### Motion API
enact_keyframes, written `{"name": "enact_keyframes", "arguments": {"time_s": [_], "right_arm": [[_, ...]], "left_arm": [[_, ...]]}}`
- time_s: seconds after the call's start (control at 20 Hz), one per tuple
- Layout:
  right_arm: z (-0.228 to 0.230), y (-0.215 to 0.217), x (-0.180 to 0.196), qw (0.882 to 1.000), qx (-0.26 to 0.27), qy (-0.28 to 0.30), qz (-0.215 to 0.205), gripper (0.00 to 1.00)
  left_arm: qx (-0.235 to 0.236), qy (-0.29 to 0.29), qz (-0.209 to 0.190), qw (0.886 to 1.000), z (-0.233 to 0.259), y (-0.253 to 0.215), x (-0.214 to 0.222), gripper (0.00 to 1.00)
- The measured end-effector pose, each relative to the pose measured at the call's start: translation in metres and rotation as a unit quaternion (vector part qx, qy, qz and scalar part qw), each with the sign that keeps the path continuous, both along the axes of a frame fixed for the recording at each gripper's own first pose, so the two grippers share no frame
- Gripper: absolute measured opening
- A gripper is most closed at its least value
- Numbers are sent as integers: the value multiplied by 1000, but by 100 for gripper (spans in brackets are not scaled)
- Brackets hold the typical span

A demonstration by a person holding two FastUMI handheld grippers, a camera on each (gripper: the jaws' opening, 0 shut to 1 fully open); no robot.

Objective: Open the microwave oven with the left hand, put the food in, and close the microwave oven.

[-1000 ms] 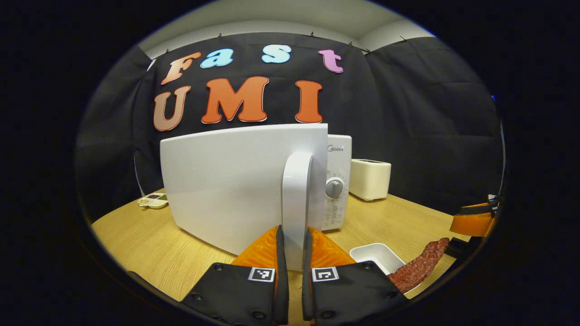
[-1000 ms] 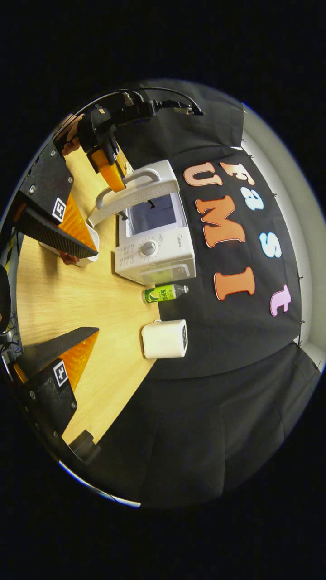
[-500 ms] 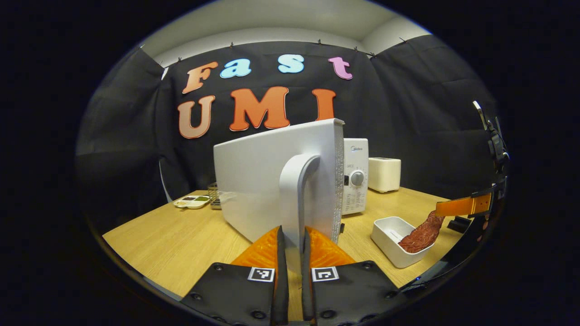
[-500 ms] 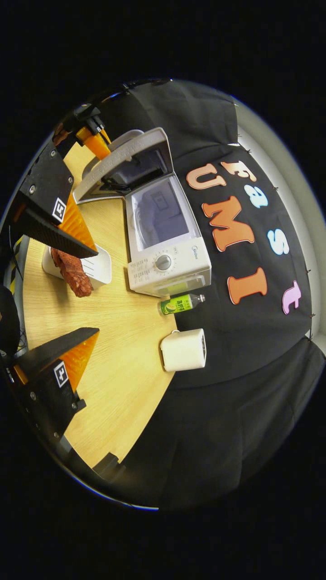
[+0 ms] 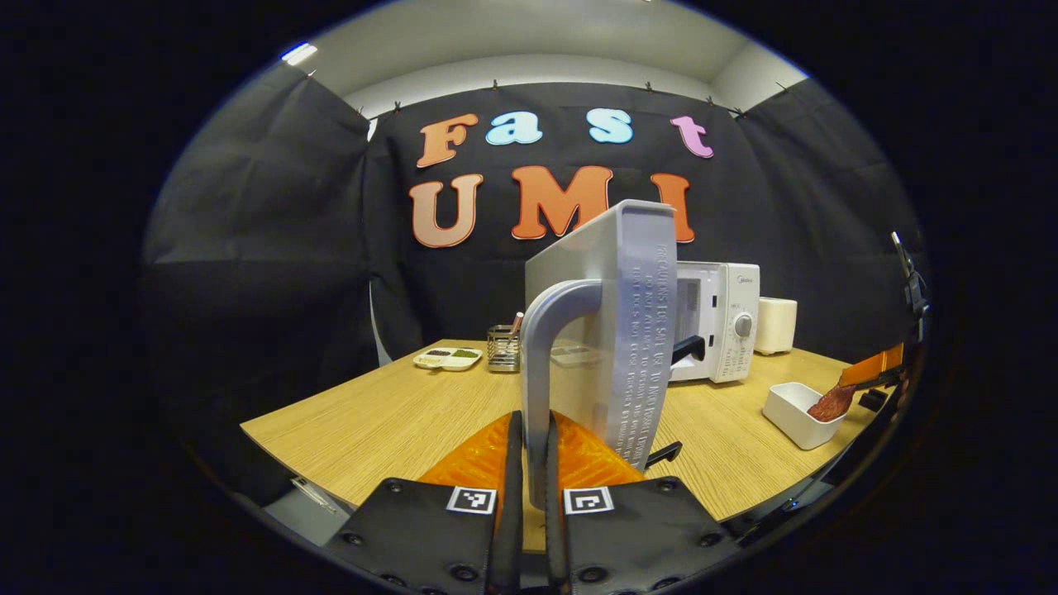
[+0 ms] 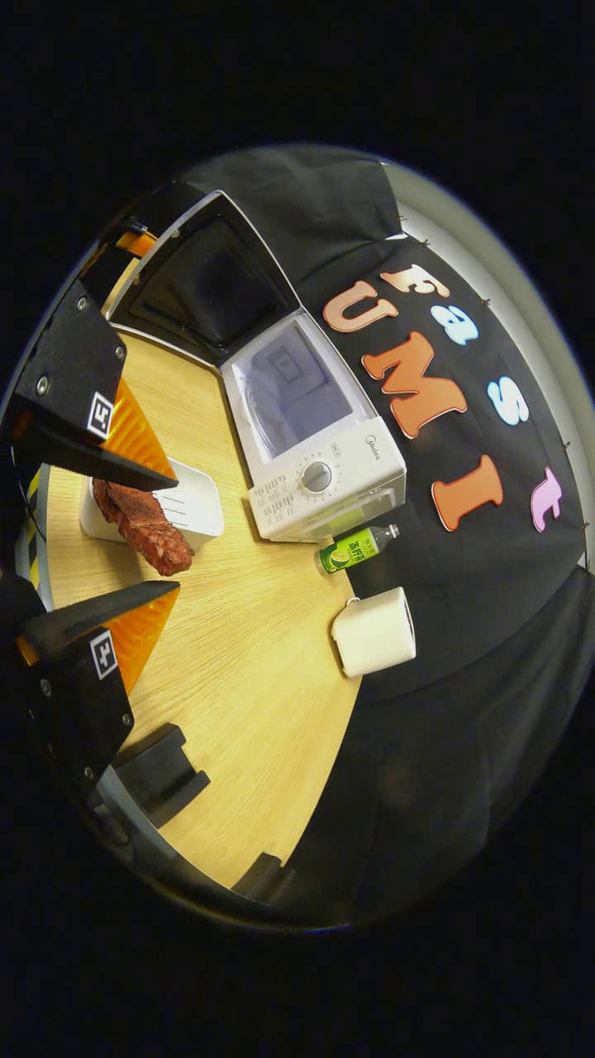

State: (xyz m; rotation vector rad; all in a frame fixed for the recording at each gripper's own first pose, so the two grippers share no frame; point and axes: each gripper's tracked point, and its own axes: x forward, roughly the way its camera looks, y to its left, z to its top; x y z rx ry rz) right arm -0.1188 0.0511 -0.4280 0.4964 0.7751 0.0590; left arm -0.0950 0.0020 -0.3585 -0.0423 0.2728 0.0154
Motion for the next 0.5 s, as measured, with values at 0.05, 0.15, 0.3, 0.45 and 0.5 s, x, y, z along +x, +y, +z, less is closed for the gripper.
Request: {"name": "enact_keyframes", "arguments": {"time_s": [0.05,0.15,0.3,0.45,0.5], "right_arm": [[-1,3,0,1000,2,3,-2,66],[-5,4,1,1000,-8,8,-13,58],[-7,2,5,999,-13,14,-28,49],[-9,3,4,999,3,24,-41,44],[-9,2,4,999,8,27,-47,42]], "left_arm": [[1,3,0,1000,-1,9,-1,18],[-2,3,-4,1000,0,22,-2,53],[2,4,-16,1000,-1,37,0,82],[-7,12,-29,999,-3,51,0,84],[-5,13,-31,999,-3,56,-2,94]]}}
